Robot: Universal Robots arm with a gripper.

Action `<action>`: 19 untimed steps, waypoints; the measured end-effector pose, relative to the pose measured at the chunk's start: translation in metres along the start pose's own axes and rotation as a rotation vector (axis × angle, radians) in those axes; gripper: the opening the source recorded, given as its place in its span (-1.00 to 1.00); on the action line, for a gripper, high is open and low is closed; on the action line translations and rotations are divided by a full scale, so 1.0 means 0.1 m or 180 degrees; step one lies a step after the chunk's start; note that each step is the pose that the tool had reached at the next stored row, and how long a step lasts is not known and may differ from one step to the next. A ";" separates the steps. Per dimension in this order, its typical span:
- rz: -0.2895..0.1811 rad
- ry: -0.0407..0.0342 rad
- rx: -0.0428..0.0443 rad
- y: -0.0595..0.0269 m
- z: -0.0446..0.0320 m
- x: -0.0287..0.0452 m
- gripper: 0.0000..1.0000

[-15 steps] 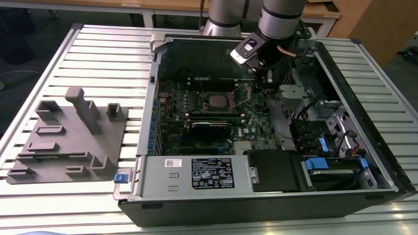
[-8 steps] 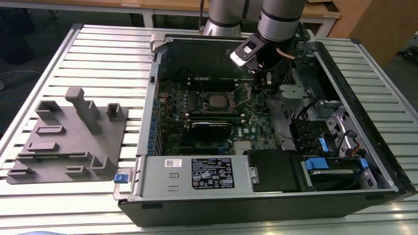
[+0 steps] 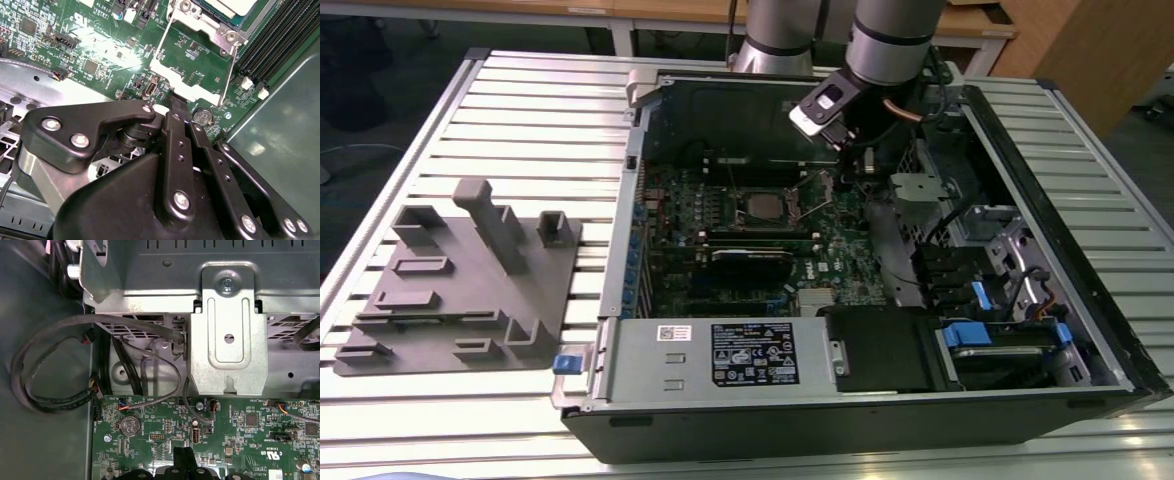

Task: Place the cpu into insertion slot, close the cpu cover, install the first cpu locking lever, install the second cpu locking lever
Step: 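Close the cpu cover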

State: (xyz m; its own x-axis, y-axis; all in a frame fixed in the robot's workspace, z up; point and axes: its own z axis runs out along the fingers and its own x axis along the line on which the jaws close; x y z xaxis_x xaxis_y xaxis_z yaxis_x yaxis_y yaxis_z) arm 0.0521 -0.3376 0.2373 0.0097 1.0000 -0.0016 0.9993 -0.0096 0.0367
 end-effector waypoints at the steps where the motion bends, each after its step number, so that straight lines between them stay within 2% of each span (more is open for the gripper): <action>1: 0.0000 0.0000 0.0000 -0.004 0.000 0.000 -0.79; 19: 0.0000 -0.0001 0.0000 -0.130 0.001 -0.001 -0.79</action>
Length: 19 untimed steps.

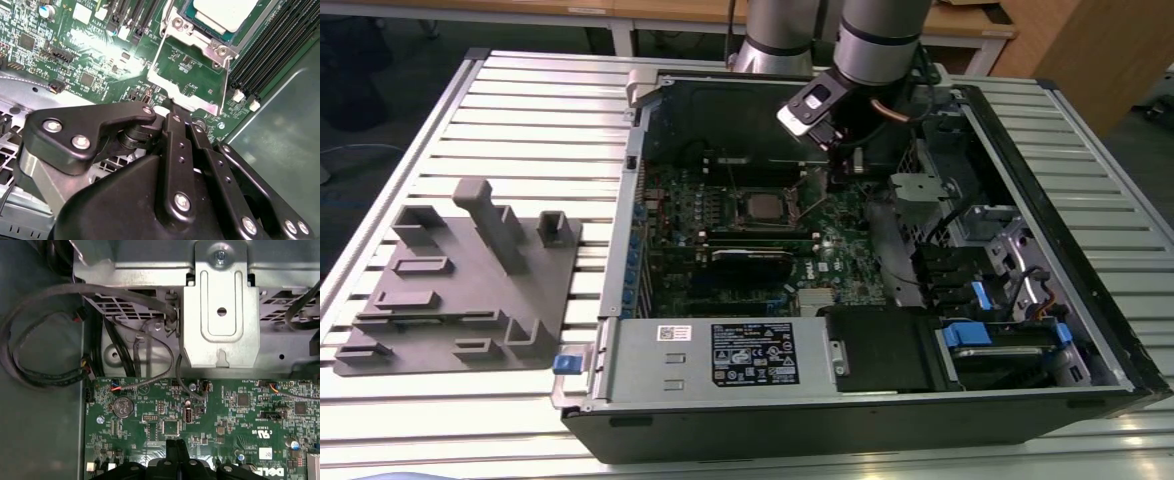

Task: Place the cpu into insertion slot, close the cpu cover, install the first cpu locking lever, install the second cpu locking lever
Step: 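Close the cpu cover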

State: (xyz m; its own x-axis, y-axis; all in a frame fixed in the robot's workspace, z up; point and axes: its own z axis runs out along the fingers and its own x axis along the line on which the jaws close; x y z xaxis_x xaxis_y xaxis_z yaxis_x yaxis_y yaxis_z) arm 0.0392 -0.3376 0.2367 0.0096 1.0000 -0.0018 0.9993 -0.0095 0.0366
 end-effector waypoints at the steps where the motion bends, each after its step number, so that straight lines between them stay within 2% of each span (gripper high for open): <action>1: 0.0000 0.0000 0.0000 -0.008 0.000 0.000 -0.79; 19: 0.0000 0.0000 0.0000 -0.148 0.002 -0.001 -0.79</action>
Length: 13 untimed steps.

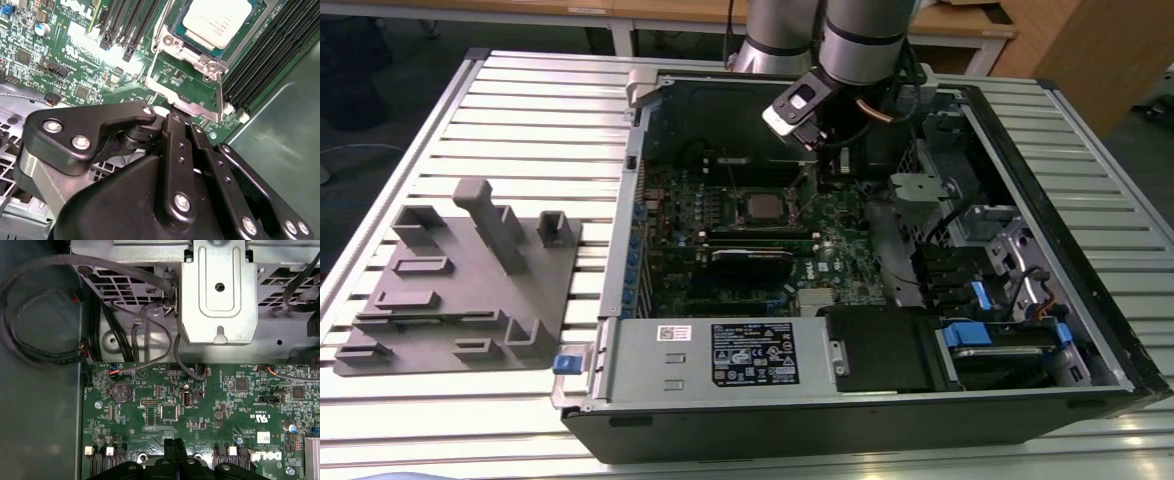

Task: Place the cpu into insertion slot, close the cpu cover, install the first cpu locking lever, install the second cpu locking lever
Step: 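Close the cpu cover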

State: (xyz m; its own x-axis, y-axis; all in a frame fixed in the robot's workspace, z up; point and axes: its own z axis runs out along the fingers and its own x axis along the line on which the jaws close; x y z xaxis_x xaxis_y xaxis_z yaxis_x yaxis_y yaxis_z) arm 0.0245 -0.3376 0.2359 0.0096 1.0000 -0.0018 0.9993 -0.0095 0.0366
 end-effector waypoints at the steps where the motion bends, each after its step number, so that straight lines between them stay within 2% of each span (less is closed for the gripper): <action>1: 0.0000 0.0000 0.0000 -0.007 0.000 0.000 -0.79; 13: 0.0000 0.0000 0.0000 -0.115 0.002 -0.001 -0.79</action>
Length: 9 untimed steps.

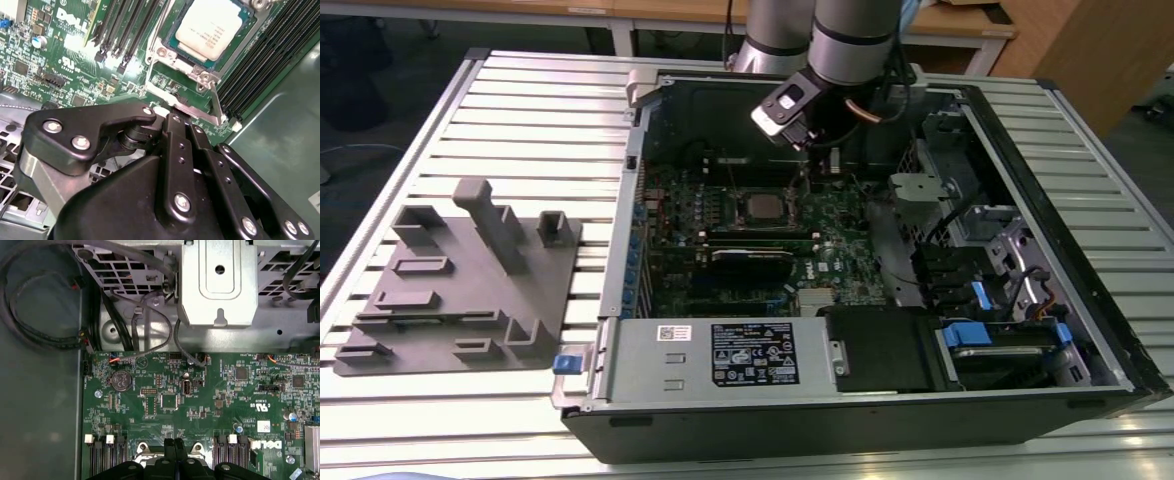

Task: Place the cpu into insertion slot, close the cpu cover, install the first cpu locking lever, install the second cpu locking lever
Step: 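Close the cpu cover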

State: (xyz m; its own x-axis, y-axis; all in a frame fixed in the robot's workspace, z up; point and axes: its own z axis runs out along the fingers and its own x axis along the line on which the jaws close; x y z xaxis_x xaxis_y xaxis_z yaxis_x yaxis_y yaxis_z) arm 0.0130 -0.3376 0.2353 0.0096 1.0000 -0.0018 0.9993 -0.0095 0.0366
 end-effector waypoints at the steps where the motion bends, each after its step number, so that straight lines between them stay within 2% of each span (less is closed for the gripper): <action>1: 0.0000 0.0000 0.0000 -0.010 0.000 0.000 -0.79; 9: 0.0000 0.0000 0.0000 -0.095 0.003 -0.001 -0.79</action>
State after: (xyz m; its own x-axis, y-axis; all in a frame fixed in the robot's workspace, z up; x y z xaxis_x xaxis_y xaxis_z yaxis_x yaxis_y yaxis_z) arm 0.0035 -0.3376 0.2346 0.0096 1.0000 -0.0018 0.9993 -0.0095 0.0366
